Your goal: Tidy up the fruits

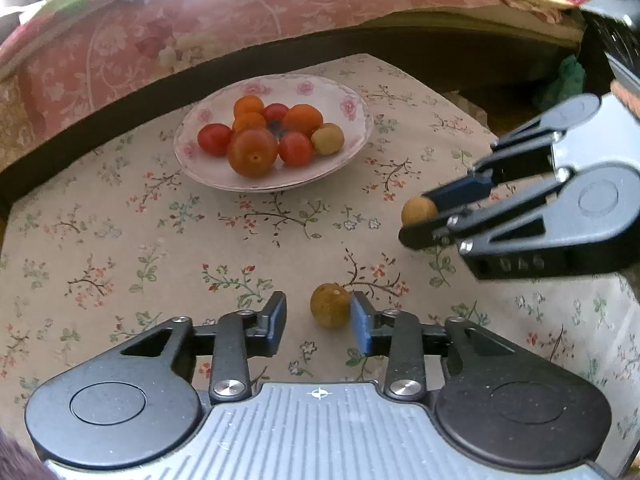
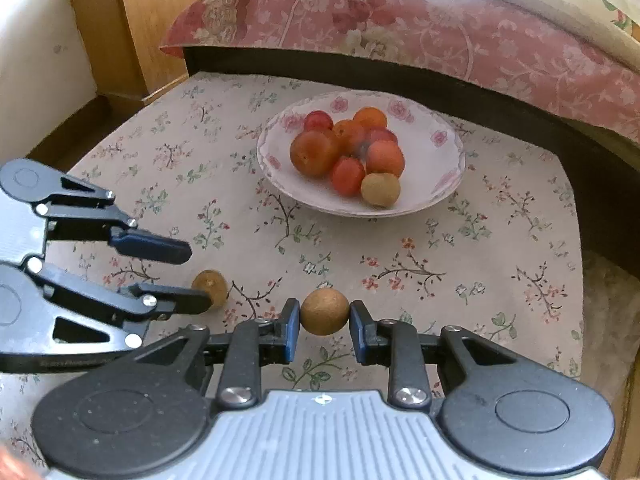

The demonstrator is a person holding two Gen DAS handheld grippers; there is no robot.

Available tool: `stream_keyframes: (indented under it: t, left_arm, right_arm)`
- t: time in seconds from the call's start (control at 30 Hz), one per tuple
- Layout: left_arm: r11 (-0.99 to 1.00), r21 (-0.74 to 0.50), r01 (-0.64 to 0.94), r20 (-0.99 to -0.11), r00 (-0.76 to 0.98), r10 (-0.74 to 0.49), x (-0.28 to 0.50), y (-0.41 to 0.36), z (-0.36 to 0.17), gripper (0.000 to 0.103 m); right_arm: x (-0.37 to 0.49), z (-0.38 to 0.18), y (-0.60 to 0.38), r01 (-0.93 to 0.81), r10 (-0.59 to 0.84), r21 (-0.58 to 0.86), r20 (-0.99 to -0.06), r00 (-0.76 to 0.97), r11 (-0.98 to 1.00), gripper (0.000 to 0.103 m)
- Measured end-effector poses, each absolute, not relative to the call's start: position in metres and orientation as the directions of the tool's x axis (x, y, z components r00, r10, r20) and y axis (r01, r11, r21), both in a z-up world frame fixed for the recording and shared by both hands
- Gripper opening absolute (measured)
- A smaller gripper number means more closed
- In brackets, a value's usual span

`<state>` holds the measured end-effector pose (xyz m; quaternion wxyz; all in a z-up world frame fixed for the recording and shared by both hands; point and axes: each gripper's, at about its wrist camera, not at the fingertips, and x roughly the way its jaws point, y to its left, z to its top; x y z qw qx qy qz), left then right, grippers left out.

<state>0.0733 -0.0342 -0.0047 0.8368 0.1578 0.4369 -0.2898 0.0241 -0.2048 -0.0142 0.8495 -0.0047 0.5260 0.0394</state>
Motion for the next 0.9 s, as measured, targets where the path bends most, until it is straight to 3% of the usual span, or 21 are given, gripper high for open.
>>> stream_keyframes:
  t: [0.2, 0.63, 0.9]
  left_arm:
    - [0.777, -0.005, 0.63, -0.829, 0.432, -0.355, 0.075, -0.042, -0.011, 0.045]
    - [0.772, 0.003, 0.636, -0.839, 0.421, -0.343, 0.077, -0.055, -0.021, 0.032]
    - [0.775, 0.01, 0.632, -0.833, 0.434, -0.344, 0.073, -0.053, -0.02, 0.031]
  right_arm:
    - [0.025, -0.012, -0.204, -0.072, 0.06, 0.031, -0.892, 0.448, 0.997, 0.029]
    - [0.023, -0.009, -0.211, -0.058, 0.052, 0.029, -0.889, 0.455, 0.998, 0.029]
    - [0.025, -0.01, -0.211, -0.053, 0.048, 0.027, -0.891, 0.452, 0.998, 0.029]
